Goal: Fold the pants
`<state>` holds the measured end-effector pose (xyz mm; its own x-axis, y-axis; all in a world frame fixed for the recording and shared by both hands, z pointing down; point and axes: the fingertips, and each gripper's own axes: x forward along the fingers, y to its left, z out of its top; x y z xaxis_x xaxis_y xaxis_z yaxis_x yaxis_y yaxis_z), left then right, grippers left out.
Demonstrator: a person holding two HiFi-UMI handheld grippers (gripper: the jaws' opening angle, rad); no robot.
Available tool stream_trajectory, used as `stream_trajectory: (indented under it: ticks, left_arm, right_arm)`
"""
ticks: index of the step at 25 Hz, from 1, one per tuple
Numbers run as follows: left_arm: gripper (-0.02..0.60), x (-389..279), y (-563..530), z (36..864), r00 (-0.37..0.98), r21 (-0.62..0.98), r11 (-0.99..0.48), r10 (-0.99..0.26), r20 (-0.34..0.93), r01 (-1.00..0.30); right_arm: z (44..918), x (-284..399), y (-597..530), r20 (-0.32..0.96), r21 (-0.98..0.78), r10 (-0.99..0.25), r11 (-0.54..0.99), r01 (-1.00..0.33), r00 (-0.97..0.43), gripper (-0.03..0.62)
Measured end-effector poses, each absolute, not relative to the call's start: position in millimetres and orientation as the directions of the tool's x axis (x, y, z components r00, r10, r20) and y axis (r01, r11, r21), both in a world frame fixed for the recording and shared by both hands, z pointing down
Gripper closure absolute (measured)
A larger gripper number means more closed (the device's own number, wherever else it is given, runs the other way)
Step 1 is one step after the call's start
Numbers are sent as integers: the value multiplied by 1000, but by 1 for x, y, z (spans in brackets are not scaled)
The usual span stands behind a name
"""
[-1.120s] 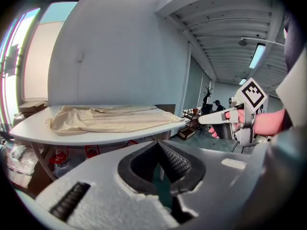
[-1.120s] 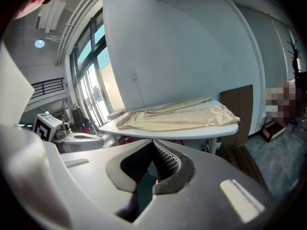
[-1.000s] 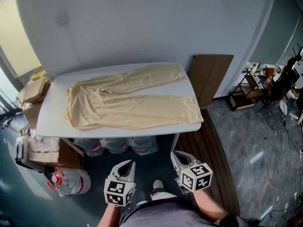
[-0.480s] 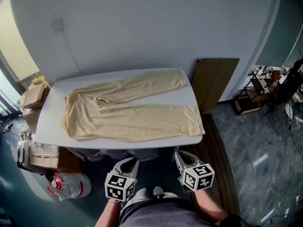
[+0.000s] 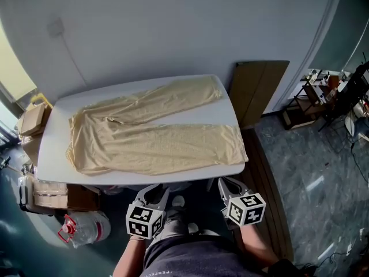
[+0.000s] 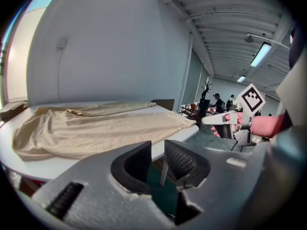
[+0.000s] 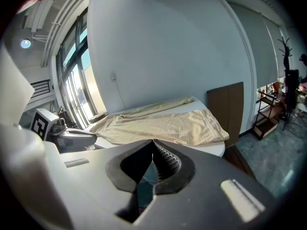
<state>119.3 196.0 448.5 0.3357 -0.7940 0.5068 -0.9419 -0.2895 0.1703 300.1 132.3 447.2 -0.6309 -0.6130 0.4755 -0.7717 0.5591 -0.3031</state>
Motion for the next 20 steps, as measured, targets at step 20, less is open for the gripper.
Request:
stream_trajectory:
  ticks: [20]
  left_arm:
    - [411, 117, 114, 493, 466, 134, -511, -605, 646, -849]
  right_arm:
    - [487, 319, 46, 593, -225, -667, 400, -888, -451, 500]
